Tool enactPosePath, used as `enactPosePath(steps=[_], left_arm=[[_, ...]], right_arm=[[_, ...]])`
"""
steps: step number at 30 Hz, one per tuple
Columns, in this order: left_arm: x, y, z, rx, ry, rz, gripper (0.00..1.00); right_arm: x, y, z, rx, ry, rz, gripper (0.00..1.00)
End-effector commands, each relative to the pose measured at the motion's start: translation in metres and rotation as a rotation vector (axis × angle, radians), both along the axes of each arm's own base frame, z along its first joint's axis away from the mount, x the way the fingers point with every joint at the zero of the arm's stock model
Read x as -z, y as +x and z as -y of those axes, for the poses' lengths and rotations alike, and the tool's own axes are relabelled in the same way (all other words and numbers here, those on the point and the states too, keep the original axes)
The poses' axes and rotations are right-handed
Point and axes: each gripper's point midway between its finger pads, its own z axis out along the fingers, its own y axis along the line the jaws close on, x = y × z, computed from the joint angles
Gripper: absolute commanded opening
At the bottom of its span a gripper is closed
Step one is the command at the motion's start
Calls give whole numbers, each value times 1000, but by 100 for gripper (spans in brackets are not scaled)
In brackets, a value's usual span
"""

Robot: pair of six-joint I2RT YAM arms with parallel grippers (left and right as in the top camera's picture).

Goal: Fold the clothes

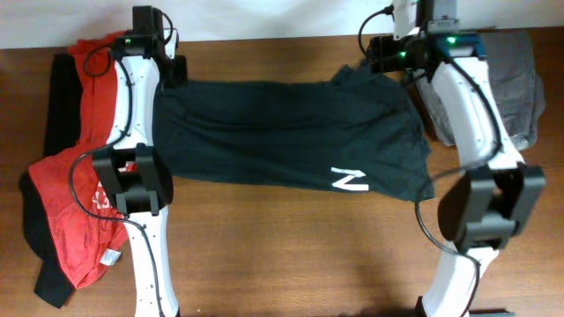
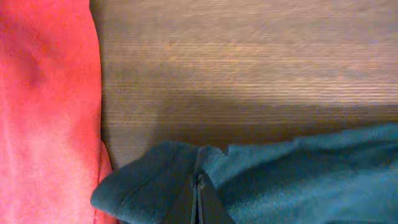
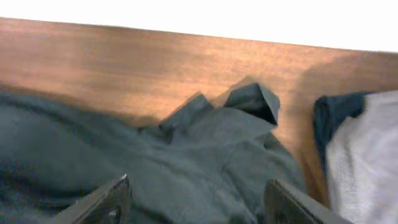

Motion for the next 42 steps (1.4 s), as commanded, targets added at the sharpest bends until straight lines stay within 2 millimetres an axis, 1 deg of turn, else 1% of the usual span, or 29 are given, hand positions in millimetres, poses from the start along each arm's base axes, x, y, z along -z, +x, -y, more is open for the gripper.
enactPosePath(steps=[1,5,6,9,14,16,20,23,26,27,31,33,36,37,38,42], left_arm=[[-22,2,16,11,-1,33,1],[-28,-3,28,32,-1,22,1],[-28,-4,33,40,-1,17,1],[-28,-4,41,54,-1,17,1],[-28,-5,47,64,0,17,1],[-28,-5,46,63,2,17,1],[-28,-4,46,73,8,17,1],[-28,-4,46,73,9,17,1],[-28,-4,46,73,8,18,1],[-28,-4,46,73,9,18,1],[-28,-4,46,76,10,18,1],[-28,-4,46,76,10,18,1],[-28,-4,46,76,10,18,1],[-28,-4,46,76,10,18,1],[-28,-4,46,76,10,19,1],[-29,-3,46,76,9,25,1]], right_arm=[[40,22,-3,52,31,-27,73],[59,40,-3,60,40,-1,73],[68,46,-3,65,40,7,73],[86,55,1,115,50,2,73],[118,63,21,249,15,-19,73],[122,64,29,302,9,-22,73],[127,69,36,356,43,-15,72],[135,73,41,408,81,-13,72],[142,79,44,415,92,1,72],[142,80,44,415,93,7,71],[145,86,44,415,99,31,65],[148,88,44,422,106,32,60],[155,88,44,434,114,25,56],[158,88,44,434,114,20,53],[159,87,44,434,113,18,48],[161,87,44,434,112,13,20]])
